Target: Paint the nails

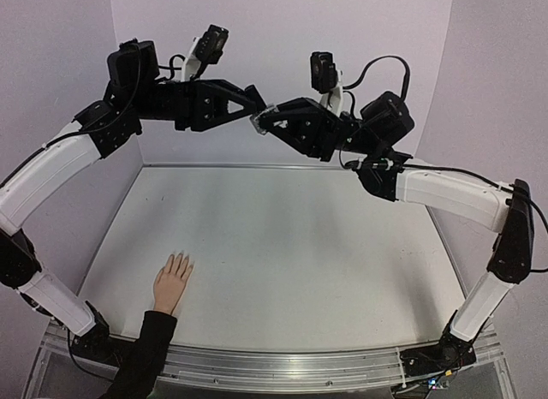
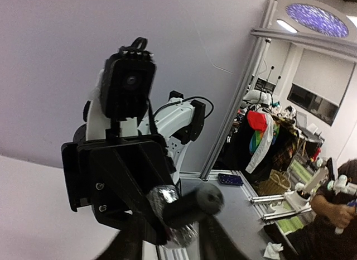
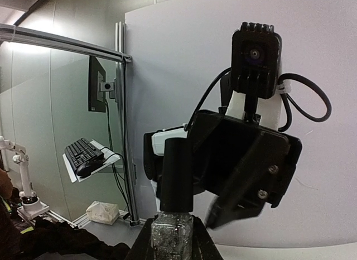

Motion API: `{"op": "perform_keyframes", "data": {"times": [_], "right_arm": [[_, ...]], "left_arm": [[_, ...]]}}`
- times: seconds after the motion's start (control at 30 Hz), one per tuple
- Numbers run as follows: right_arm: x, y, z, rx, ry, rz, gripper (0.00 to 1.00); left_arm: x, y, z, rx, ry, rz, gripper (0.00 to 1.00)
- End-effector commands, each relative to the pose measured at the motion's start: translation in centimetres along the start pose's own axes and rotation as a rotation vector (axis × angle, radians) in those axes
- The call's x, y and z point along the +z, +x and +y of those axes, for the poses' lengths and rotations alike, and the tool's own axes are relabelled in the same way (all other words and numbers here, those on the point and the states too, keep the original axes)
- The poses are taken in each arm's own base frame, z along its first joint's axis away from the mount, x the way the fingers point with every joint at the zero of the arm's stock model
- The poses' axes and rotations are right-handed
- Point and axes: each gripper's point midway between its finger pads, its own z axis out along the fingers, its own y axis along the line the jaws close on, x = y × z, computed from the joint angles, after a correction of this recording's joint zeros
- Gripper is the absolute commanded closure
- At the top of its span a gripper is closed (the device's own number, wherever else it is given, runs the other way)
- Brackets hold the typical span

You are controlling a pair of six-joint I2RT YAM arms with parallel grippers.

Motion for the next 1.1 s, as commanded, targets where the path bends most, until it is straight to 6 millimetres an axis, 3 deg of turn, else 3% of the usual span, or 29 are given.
{"op": "perform_keyframes", "data": {"times": [0.0, 0.07, 0.23, 0.43, 0.7, 1.07], "right_arm": [[-0.6, 1.0, -1.2, -0.020, 0.116, -0.035, 1.00], [-1.7, 1.2, -2.5, -0.046, 0.220, -0.042, 1.00], [-3.9, 4.0, -5.6, -0.088, 0.456, 0.058, 1.00], [-4.6, 5.0, -6.2, -0.121, 0.503, 0.119, 1.00], [-4.8, 4.6, -6.6, -0.152, 0.533, 0.125, 1.00], [-5.2, 4.2, -7.3, -0.181, 0.582, 0.121, 1.00]], "left_arm": [[0.0, 1.3, 3.3, -0.107, -0.168, -0.012, 0.49], [-0.9, 1.1, 3.6, -0.108, -0.242, -0.047, 0.44], [-3.1, 0.4, 5.3, -0.152, -0.426, -0.115, 0.36], [-3.0, 0.7, 6.9, -0.215, -0.472, -0.085, 0.36], [-2.3, 1.4, 7.8, -0.260, -0.440, -0.052, 0.39], [-1.8, 2.3, 7.7, -0.264, -0.402, -0.001, 0.55]]}}
